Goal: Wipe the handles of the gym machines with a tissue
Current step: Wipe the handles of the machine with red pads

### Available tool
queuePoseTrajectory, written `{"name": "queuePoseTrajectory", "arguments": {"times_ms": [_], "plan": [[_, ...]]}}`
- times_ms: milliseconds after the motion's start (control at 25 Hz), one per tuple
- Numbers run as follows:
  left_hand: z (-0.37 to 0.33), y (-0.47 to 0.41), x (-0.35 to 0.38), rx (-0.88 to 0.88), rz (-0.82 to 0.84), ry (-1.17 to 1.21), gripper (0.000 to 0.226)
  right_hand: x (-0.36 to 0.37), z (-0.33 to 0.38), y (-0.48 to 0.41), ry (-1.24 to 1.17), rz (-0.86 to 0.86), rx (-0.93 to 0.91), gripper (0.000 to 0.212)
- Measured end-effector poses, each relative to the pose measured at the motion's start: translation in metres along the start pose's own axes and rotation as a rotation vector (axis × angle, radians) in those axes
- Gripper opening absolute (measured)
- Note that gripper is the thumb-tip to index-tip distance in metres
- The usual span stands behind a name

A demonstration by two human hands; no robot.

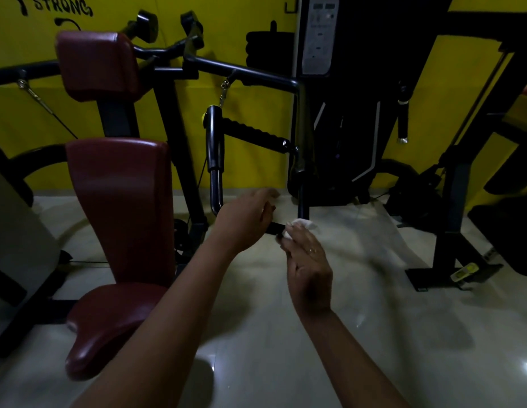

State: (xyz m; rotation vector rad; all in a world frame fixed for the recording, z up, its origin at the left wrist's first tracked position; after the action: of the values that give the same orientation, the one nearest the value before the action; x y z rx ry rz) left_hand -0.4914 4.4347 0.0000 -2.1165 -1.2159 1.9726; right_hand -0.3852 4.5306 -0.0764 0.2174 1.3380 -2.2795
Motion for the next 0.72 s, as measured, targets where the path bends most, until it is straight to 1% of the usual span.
{"name": "queuePoseTrajectory", "arguments": {"times_ms": [80, 120, 200, 240, 280, 360, 400, 480, 560, 640, 720], "plan": [[0.004, 0.002, -0.008, 0.017, -0.113, 0.128, 0.037, 0.000, 0.001, -0.022, -0.052, 0.061, 0.014, 0.014], [0.006, 0.005, -0.013, 0.018, -0.202, 0.094, 0.040, 0.000, 0.002, -0.030, -0.083, 0.100, 0.011, 0.017], [0.013, 0.015, -0.024, -0.026, -0.368, -0.136, 0.046, 0.000, 0.002, -0.032, -0.109, 0.181, -0.005, 0.027], [0.016, 0.021, -0.028, -0.098, -0.420, -0.228, 0.050, -0.004, 0.001, -0.028, -0.096, 0.190, -0.028, 0.029], [0.021, 0.027, -0.030, -0.201, -0.444, -0.233, 0.056, -0.008, -0.002, -0.021, -0.089, 0.180, -0.051, 0.030], [0.028, 0.035, -0.030, -0.395, -0.465, -0.038, 0.070, -0.017, -0.011, -0.009, -0.130, 0.130, -0.027, 0.030], [0.030, 0.038, -0.028, -0.451, -0.474, 0.066, 0.075, -0.019, -0.014, -0.009, -0.154, 0.109, 0.019, 0.029], [0.030, 0.041, -0.026, -0.493, -0.500, 0.188, 0.078, -0.014, -0.010, -0.015, -0.156, 0.097, 0.060, 0.027], [0.027, 0.041, -0.025, -0.517, -0.511, 0.237, 0.075, -0.003, 0.007, -0.022, -0.107, 0.142, -0.033, 0.028], [0.025, 0.041, -0.029, -0.538, -0.497, 0.198, 0.066, 0.009, 0.018, -0.028, -0.068, 0.218, -0.154, 0.029], [0.029, 0.043, -0.037, -0.540, -0.476, 0.168, 0.060, 0.014, 0.017, -0.030, -0.019, 0.229, -0.226, 0.024]]}}
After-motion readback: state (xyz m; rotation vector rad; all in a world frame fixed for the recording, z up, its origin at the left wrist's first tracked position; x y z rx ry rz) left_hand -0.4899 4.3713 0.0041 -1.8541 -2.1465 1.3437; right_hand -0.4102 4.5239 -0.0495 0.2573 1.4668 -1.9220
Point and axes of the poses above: each hand's wrist, its own y-axis away from the middle knuckle, its own x-axis out of the palm, z = x × y, the point moved 4 cm from there along -y, towards the middle knuckle, and after that the axes turned 14 degrees about x, right-handed, at the moved point
